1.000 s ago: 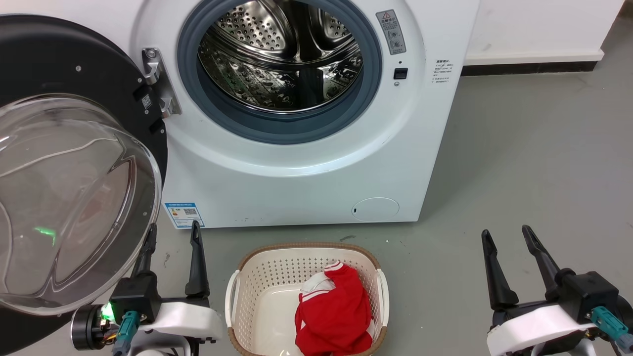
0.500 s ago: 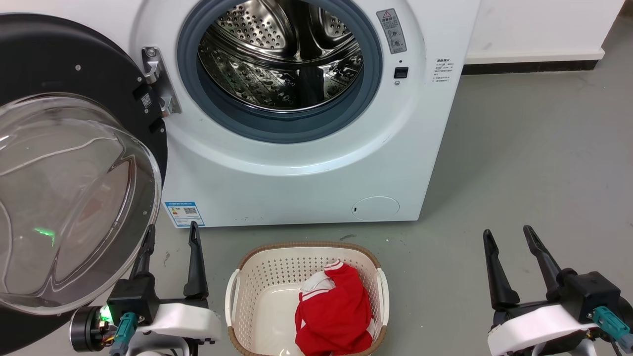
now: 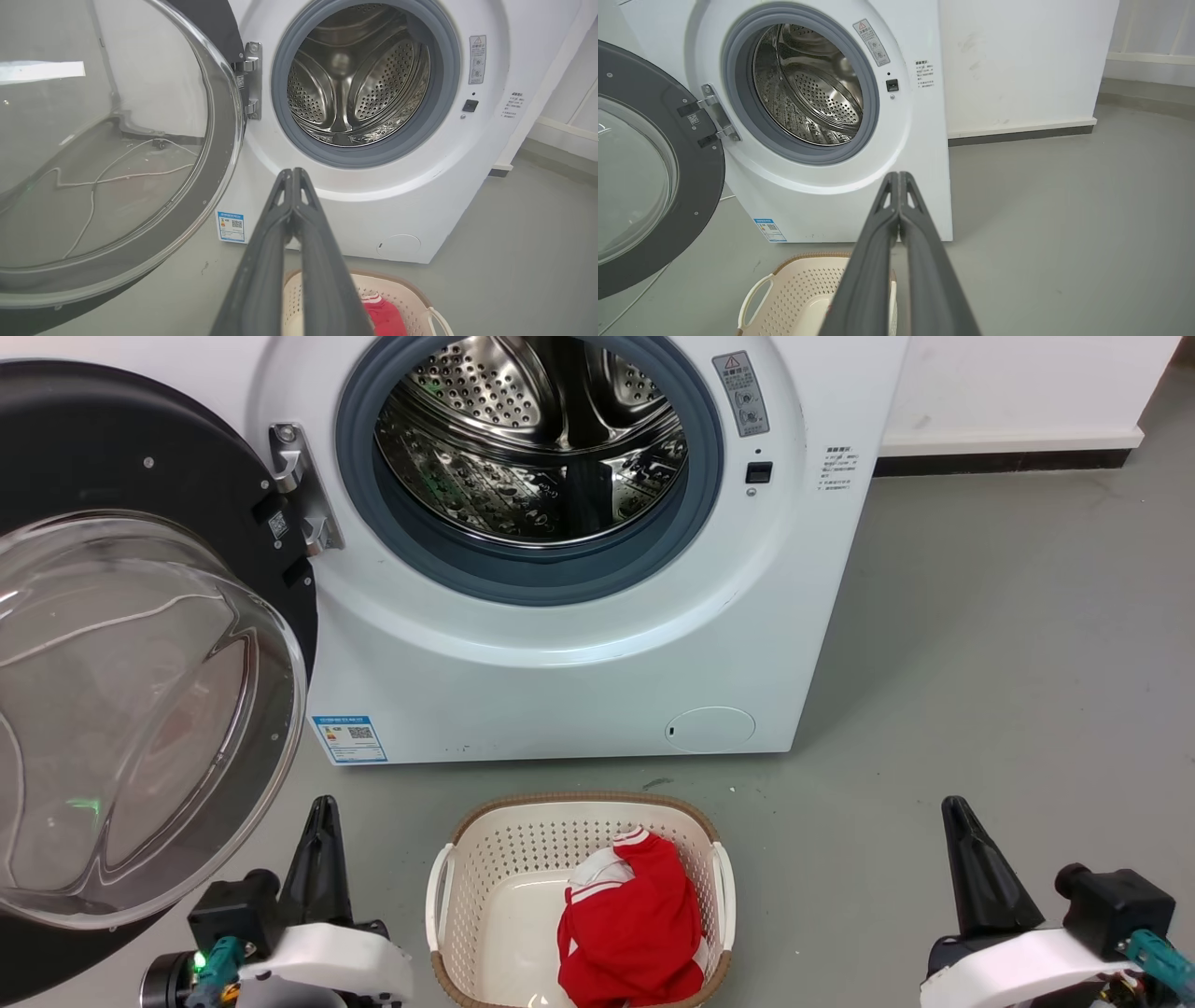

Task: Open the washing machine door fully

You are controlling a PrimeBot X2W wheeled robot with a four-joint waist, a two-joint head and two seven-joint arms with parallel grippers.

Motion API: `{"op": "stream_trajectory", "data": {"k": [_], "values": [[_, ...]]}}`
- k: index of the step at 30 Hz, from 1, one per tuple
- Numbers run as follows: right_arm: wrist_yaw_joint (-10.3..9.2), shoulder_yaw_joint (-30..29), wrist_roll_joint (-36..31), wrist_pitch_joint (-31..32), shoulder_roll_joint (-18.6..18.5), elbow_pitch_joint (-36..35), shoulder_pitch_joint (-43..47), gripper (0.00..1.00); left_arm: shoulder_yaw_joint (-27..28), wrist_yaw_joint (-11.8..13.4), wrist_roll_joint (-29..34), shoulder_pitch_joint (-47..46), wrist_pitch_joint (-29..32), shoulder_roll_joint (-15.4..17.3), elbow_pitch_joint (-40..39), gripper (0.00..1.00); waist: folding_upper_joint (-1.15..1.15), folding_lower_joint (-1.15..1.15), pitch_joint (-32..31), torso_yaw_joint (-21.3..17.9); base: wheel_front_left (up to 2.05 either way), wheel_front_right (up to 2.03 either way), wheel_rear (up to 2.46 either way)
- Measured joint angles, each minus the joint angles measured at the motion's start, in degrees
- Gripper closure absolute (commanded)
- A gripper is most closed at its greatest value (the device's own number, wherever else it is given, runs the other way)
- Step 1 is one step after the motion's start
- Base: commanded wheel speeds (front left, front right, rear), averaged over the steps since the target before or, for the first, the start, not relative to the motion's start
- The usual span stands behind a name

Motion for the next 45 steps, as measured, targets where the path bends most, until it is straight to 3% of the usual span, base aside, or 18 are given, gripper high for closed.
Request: {"op": "stream_trajectory", "data": {"k": [20,45], "values": [[0.0,-0.4,22.3,2.5,-0.8,3.2,-2.1,1.0,2.2,-3.2,-20.4,-0.9,4.8,-1.0,1.2,1.0,0.0,0.0,0.1,0.3,0.0,0.0,0.0],[-0.01,-1.5,44.0,5.6,-1.4,5.9,-4.7,1.0,4.8,-6.6,-41.0,-2.3,9.9,-1.7,2.8,1.0,0.0,0.01,0.2,0.8,0.0,0.0,0.0]]}}
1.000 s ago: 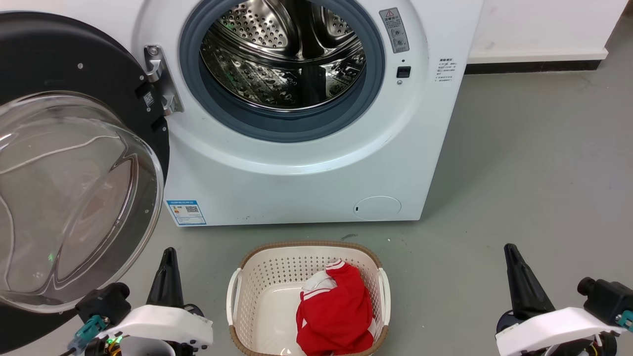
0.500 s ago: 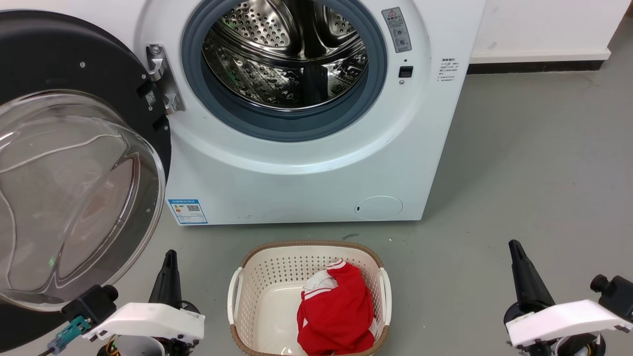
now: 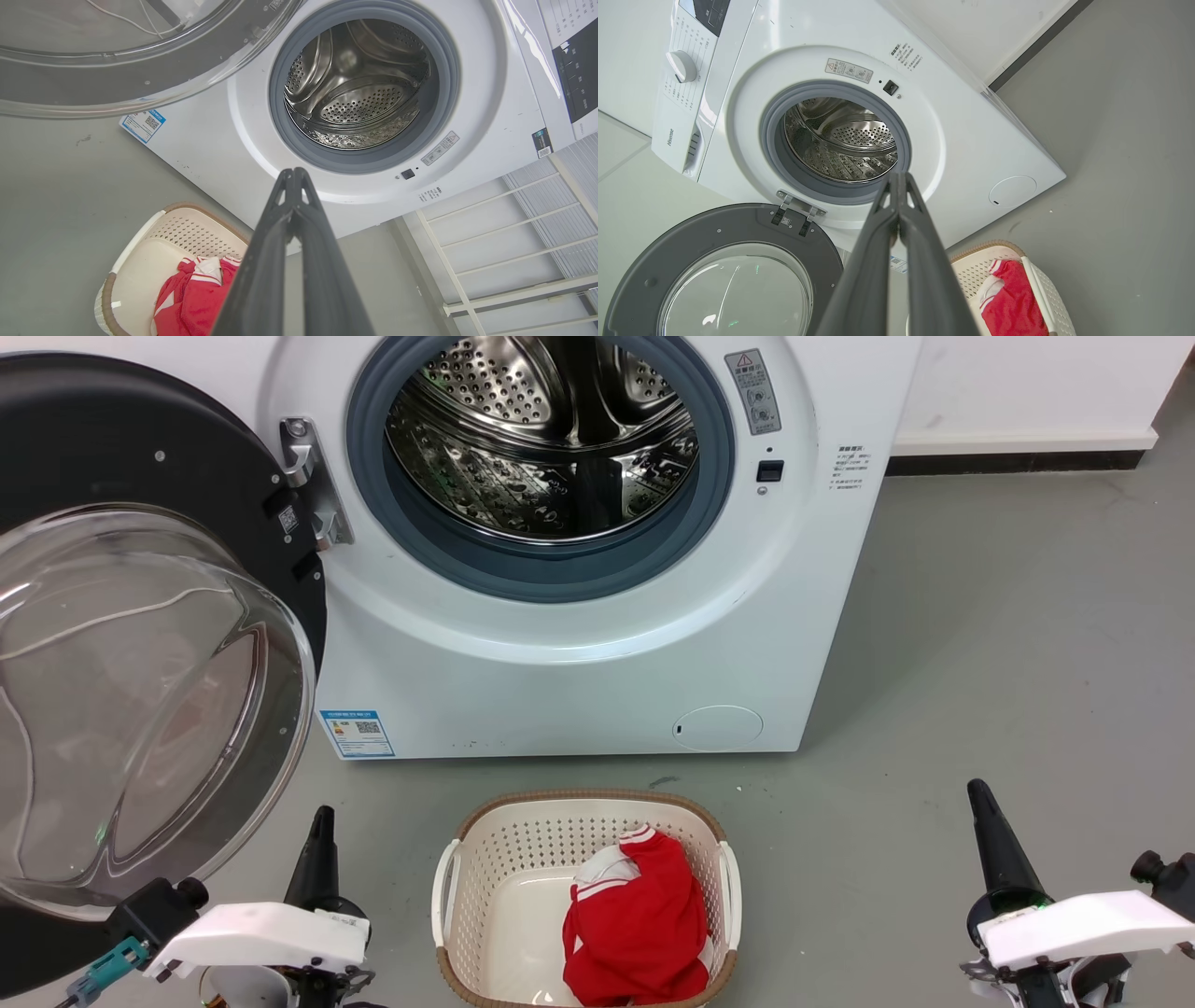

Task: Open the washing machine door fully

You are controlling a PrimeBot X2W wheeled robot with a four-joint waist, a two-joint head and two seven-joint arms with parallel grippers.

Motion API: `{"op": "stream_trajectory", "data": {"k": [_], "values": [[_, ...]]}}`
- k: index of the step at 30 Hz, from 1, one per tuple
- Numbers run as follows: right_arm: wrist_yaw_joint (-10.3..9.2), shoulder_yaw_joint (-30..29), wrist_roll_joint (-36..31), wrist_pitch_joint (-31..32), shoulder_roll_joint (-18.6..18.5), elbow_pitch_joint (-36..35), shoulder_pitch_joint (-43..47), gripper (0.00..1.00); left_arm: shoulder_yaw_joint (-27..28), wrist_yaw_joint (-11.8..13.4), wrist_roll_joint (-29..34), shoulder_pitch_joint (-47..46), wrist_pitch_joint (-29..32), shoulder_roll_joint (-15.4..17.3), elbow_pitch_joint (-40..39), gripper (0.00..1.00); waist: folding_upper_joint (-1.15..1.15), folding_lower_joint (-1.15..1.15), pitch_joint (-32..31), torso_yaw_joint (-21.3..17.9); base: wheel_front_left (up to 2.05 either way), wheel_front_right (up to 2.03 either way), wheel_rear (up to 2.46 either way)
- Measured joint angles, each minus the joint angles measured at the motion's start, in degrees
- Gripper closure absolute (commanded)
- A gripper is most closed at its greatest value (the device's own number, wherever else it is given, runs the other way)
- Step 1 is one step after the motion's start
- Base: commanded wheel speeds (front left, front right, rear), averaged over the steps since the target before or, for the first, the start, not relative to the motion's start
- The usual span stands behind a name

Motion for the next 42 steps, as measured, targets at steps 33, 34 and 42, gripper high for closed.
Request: {"op": "stream_trajectory", "data": {"k": [33,34,42], "values": [[0.0,-1.7,20.2,3.5,-0.1,2.8,-2.3,1.0,2.4,-3.3,-19.7,-1.5,5.0,-0.9,1.6,1.0,0.0,0.0,0.2,0.6,0.0,0.0,0.0],[0.0,-1.8,20.8,3.7,-0.1,2.9,-2.3,1.0,2.4,-3.4,-20.2,-1.6,5.1,-1.0,1.6,1.0,0.0,0.0,0.2,0.6,0.0,0.0,0.0],[0.0,-2.2,24.8,4.5,-0.1,3.4,-2.6,1.0,2.9,-4.0,-24.1,-2.0,6.1,-1.1,1.9,1.0,0.0,0.0,0.2,0.7,0.0,0.0,0.0]]}}
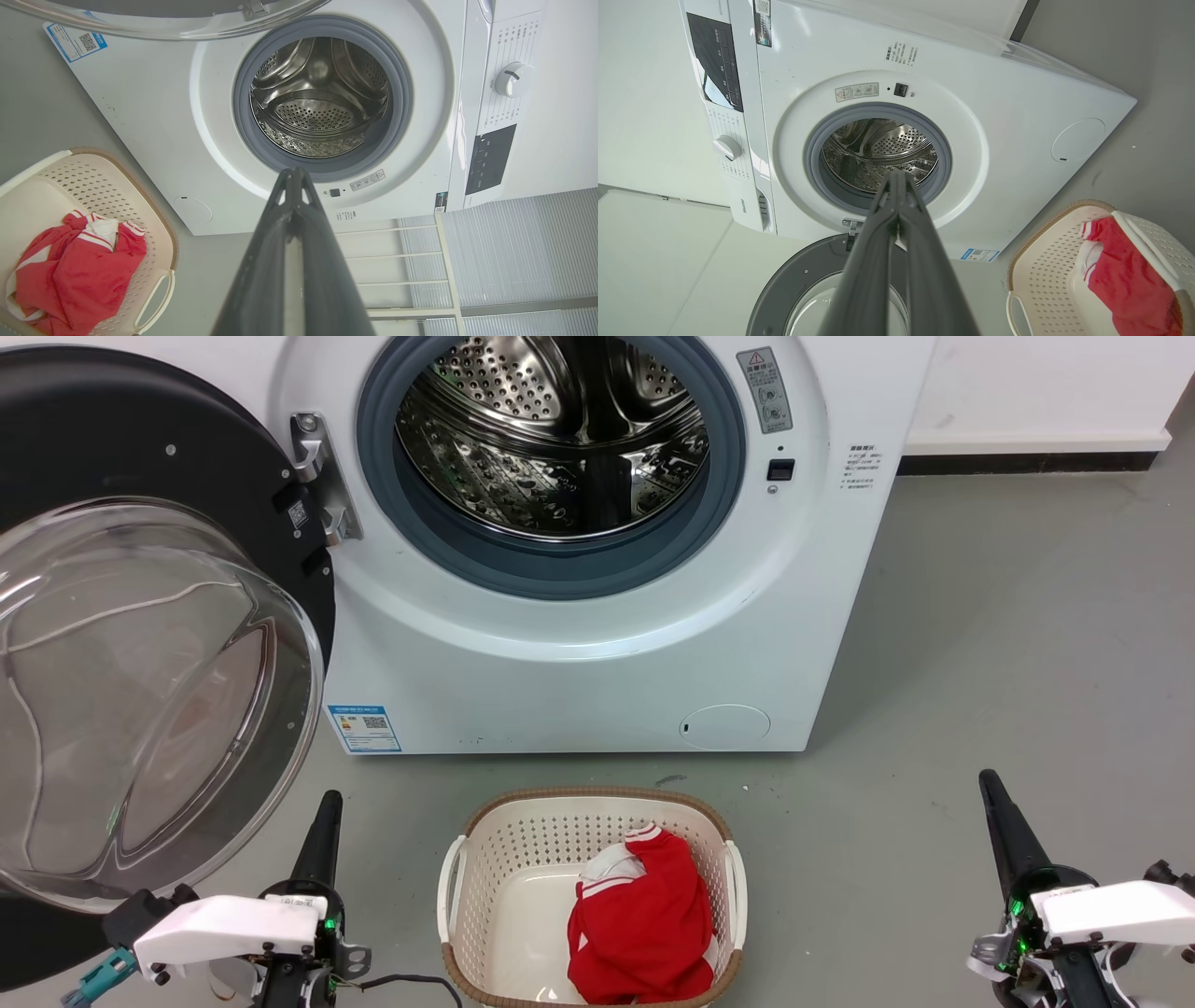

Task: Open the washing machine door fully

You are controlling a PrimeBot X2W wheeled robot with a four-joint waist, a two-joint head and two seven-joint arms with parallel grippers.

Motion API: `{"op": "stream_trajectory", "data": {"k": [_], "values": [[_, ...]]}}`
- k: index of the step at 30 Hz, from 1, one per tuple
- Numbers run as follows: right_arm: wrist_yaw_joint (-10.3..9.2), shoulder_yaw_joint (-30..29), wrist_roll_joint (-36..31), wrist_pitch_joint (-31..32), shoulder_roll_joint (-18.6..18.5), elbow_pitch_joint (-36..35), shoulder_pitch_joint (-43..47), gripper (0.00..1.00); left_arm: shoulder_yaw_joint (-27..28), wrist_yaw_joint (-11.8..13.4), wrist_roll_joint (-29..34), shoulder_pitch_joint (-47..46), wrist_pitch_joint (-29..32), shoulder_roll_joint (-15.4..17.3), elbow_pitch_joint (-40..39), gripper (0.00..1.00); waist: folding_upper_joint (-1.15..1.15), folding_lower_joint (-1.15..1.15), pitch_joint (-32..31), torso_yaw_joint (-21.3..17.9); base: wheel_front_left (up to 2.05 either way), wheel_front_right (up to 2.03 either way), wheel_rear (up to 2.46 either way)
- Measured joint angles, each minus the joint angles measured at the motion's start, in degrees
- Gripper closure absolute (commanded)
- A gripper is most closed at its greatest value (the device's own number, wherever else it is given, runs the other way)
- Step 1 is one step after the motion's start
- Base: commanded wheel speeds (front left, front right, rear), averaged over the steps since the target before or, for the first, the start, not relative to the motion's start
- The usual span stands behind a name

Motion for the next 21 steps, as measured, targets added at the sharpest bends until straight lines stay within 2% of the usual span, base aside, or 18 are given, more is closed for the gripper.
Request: {"op": "stream_trajectory", "data": {"k": [21], "values": [[-0.01,-1.1,9.3,1.9,0.1,1.4,-1.2,1.0,1.2,-1.6,-9.3,-0.5,2.4,-0.4,0.7,1.0,0.0,0.0,0.1,0.4,0.0,0.0,0.0]]}}
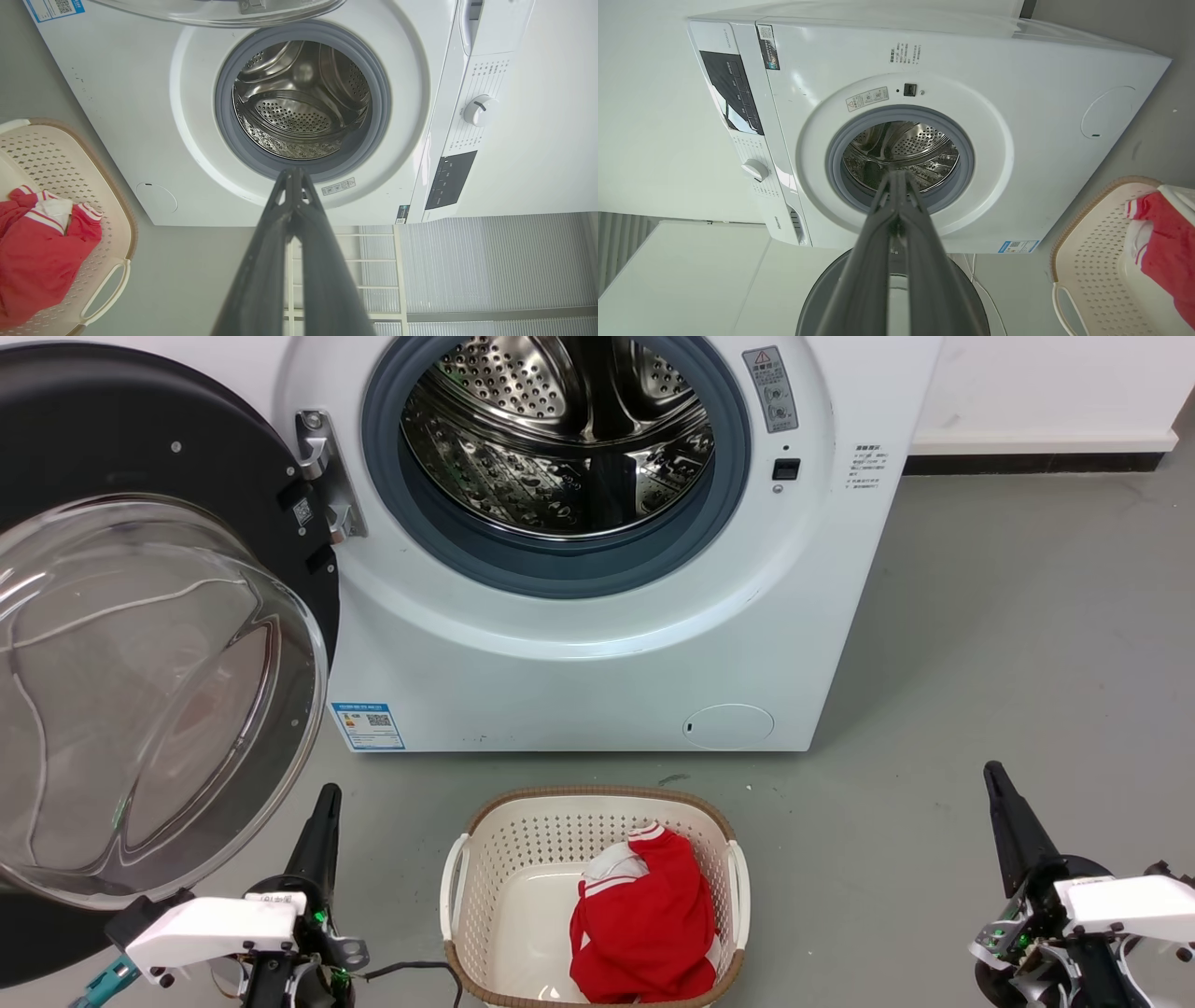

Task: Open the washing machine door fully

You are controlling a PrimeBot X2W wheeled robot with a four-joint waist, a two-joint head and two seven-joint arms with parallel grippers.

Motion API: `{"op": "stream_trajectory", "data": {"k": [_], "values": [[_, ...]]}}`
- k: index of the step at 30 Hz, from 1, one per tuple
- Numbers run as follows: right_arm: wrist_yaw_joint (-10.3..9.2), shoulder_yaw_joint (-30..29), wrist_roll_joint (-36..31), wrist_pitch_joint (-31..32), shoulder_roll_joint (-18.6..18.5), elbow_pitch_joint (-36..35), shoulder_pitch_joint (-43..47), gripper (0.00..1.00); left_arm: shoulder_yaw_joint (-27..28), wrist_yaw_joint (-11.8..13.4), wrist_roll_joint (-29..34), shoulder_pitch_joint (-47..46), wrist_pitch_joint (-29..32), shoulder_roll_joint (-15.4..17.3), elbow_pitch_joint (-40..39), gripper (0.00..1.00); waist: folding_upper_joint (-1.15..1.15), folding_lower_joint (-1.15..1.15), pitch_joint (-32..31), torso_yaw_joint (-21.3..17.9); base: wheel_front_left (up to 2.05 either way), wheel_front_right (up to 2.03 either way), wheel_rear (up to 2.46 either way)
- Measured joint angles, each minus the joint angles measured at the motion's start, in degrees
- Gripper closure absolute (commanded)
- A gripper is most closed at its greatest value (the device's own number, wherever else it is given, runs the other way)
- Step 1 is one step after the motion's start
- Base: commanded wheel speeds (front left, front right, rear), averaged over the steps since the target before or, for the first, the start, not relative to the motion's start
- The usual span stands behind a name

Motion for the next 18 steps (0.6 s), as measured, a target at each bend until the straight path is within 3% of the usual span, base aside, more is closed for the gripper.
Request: {"op": "stream_trajectory", "data": {"k": [18], "values": [[0.0,-0.7,4.9,1.0,0.1,0.7,-0.8,1.0,0.6,-0.8,-5.0,-0.6,1.2,-0.2,0.5,1.0,0.0,0.0,0.1,0.2,0.0,0.0,0.0]]}}
